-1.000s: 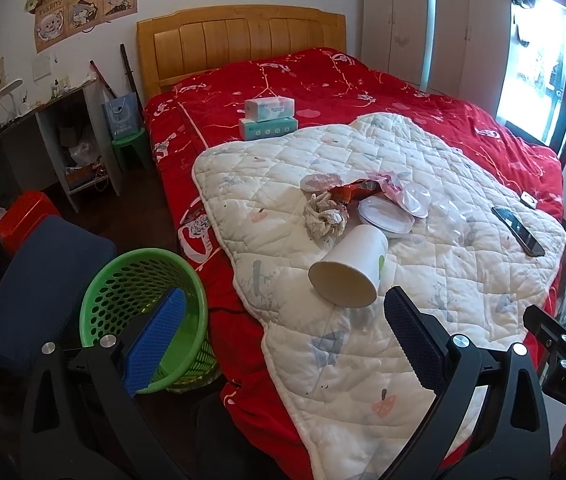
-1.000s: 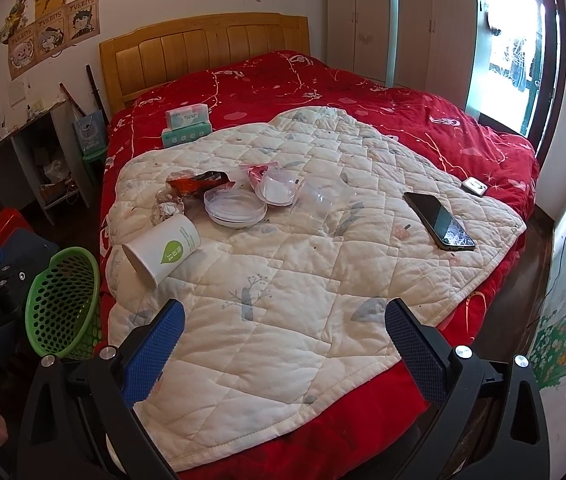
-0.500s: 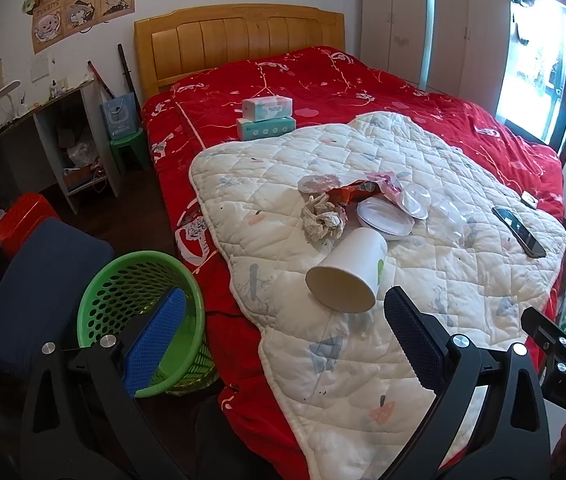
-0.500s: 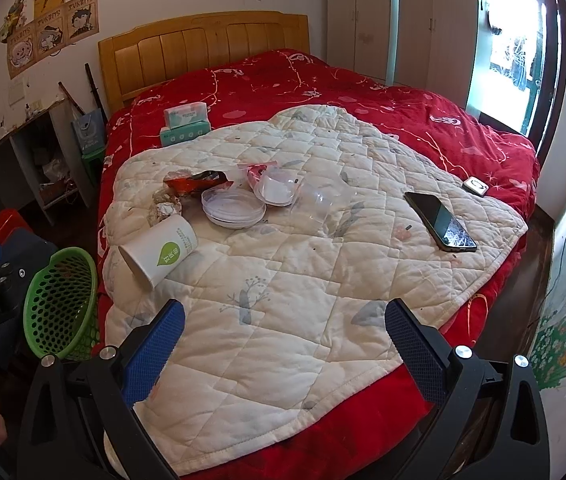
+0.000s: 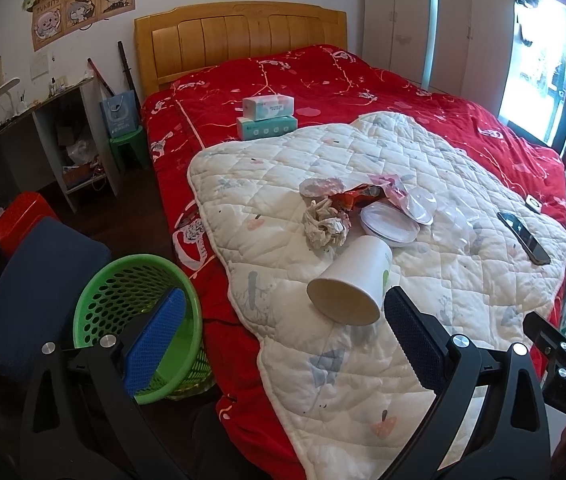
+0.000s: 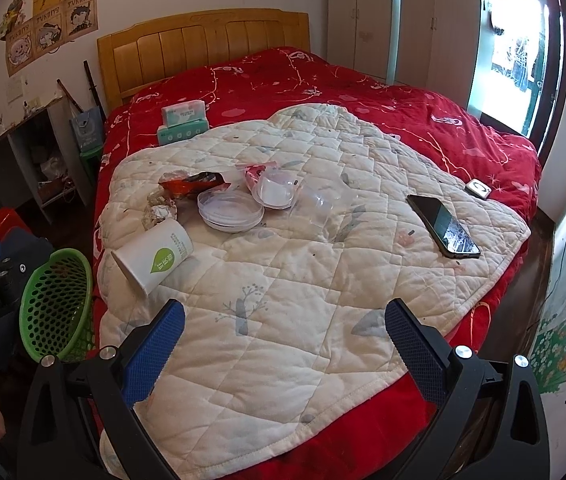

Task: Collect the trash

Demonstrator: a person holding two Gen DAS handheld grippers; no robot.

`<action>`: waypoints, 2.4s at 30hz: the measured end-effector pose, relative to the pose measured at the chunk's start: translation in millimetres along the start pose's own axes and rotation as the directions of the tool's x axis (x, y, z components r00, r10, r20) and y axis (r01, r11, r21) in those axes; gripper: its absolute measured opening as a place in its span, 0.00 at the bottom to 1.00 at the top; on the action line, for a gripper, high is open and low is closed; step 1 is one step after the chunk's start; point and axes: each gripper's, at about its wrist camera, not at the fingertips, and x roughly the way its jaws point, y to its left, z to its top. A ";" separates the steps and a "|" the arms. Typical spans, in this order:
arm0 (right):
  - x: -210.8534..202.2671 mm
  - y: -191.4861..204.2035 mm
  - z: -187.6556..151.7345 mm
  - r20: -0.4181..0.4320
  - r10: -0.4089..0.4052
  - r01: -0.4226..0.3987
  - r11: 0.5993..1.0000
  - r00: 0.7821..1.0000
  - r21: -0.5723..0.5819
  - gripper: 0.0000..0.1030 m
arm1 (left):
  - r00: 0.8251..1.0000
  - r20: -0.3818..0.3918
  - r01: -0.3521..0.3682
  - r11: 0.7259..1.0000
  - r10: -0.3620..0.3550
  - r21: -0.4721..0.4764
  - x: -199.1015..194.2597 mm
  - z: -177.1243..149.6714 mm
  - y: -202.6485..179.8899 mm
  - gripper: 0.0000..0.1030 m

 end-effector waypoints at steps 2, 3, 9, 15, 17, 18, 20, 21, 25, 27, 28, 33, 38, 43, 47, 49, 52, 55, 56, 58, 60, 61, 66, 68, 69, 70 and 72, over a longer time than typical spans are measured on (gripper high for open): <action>1.9 1.2 2.6 -0.001 0.000 0.000 1.000 1.000 -0.004 0.94 | 1.000 0.000 0.000 1.000 0.000 -0.004 4.7 2.4 0.3 0.95; 3.0 1.4 3.6 0.001 0.000 0.000 1.000 1.000 -0.005 0.94 | 1.000 -0.002 0.000 1.000 0.000 -0.005 6.4 3.0 0.6 0.95; 9.9 3.0 10.5 0.004 -0.001 0.001 1.000 1.000 -0.020 0.94 | 1.000 -0.012 0.009 1.000 -0.009 -0.009 16.2 7.0 1.9 0.95; 21.7 4.7 20.4 0.004 -0.002 0.002 0.999 1.000 -0.042 0.94 | 1.000 -0.011 0.008 1.000 -0.007 0.004 24.8 11.6 0.5 0.95; 27.2 4.8 24.3 0.002 0.004 -0.004 0.999 1.000 -0.047 0.94 | 1.000 -0.014 0.007 1.000 -0.007 0.004 29.2 14.0 0.9 0.95; 30.3 4.9 26.4 0.001 0.005 -0.005 0.999 1.000 -0.049 0.94 | 1.000 -0.016 0.007 1.000 -0.007 0.003 32.0 15.3 1.5 0.95; 36.9 5.8 30.1 -0.004 0.010 -0.010 0.998 1.000 -0.058 0.94 | 1.000 -0.019 0.009 1.000 -0.009 0.003 36.1 17.3 2.5 0.95; 39.2 6.7 31.5 -0.005 0.012 -0.012 0.998 1.000 -0.062 0.94 | 1.000 -0.020 0.010 1.000 -0.010 0.003 38.0 18.1 2.8 0.95; 52.7 10.1 38.6 -0.012 0.020 -0.021 0.997 1.000 -0.080 0.94 | 0.999 -0.038 0.021 1.000 -0.020 0.009 49.8 20.6 4.3 0.95; 60.8 10.2 42.4 -0.024 0.027 -0.029 0.996 0.999 -0.084 0.94 | 0.999 -0.049 0.017 1.000 -0.017 0.010 55.8 21.6 4.8 0.95; 65.0 9.9 44.3 -0.029 0.031 -0.034 0.996 0.999 -0.085 0.94 | 0.998 -0.055 0.021 1.000 -0.020 0.012 58.7 22.7 5.0 0.94; 82.0 9.0 52.6 -0.045 0.030 -0.035 0.995 0.999 -0.098 0.94 | 0.995 -0.087 0.054 0.998 -0.051 0.026 75.1 26.6 4.1 0.94; 97.1 5.7 61.2 -0.055 0.030 -0.036 0.994 0.998 -0.099 0.94 | 0.990 -0.113 0.097 0.994 -0.091 0.054 87.5 27.4 -3.8 0.93; 107.0 5.1 66.9 -0.061 0.031 -0.038 0.993 0.998 -0.109 0.94 | 0.981 -0.141 0.146 0.984 -0.131 0.099 98.7 25.1 -18.1 0.89; 113.5 4.5 69.8 -0.068 0.031 -0.039 0.992 0.997 -0.118 0.94 | 0.971 -0.174 0.186 0.976 -0.165 0.114 108.2 23.7 -27.1 0.87; 116.8 2.5 71.1 -0.071 0.037 -0.045 0.992 0.997 -0.117 0.94 | 0.963 -0.191 0.215 0.968 -0.188 0.128 112.6 23.2 -32.7 0.85; 121.5 -0.3 73.0 -0.077 0.039 -0.047 0.992 0.996 -0.114 0.94 | 0.954 -0.218 0.244 0.956 -0.207 0.162 119.4 21.4 -42.1 0.84; 126.2 -7.5 74.7 -0.084 0.041 -0.050 0.993 0.996 -0.111 0.94 | 0.946 -0.250 0.262 0.941 -0.207 0.214 129.3 19.6 -53.8 0.80; 127.4 -9.9 75.4 -0.087 0.049 -0.058 0.993 0.995 -0.106 0.94 | 0.942 -0.267 0.268 0.936 -0.205 0.229 133.7 18.7 -57.5 0.79; 130.4 -17.2 78.1 -0.094 0.060 -0.069 0.993 0.994 -0.091 0.94 | 0.934 -0.294 0.278 0.929 -0.201 0.246 141.1 16.8 -61.6 0.74; 133.7 -25.7 82.0 -0.095 0.076 -0.083 0.994 0.993 -0.074 0.94 | 0.927 -0.316 0.288 0.924 -0.203 0.251 147.3 14.8 -63.0 0.69; 135.3 -29.0 84.0 -0.097 0.078 -0.085 0.994 0.992 -0.072 0.94 | 0.919 -0.327 0.308 0.921 -0.222 0.239 149.2 14.3 -62.8 0.66; 148.4 -43.2 92.7 -0.111 0.083 -0.094 0.991 0.990 -0.096 0.94 | 0.915 -0.315 0.328 0.918 -0.250 0.223 147.8 14.3 -60.1 0.65; 157.1 -51.3 95.6 -0.122 0.093 -0.104 0.991 0.988 -0.085 0.94 | 0.914 -0.308 0.336 0.918 -0.264 0.211 145.7 15.2 -57.1 0.64; 161.3 -54.9 96.9 -0.128 0.097 -0.107 0.991 0.987 -0.079 0.94 | 0.916 -0.300 0.336 0.919 -0.268 0.204 143.7 16.0 -54.7 0.64; 167.6 -59.9 98.2 -0.139 0.100 -0.110 0.992 0.985 -0.068 0.94 | 0.915 -0.298 0.336 0.921 -0.270 0.199 143.1 16.8 -52.9 0.64; 176.8 -65.4 99.8 -0.161 0.118 -0.126 0.991 0.980 -0.043 0.94 | 0.915 -0.290 0.341 0.923 -0.282 0.178 141.1 19.1 -48.0 0.64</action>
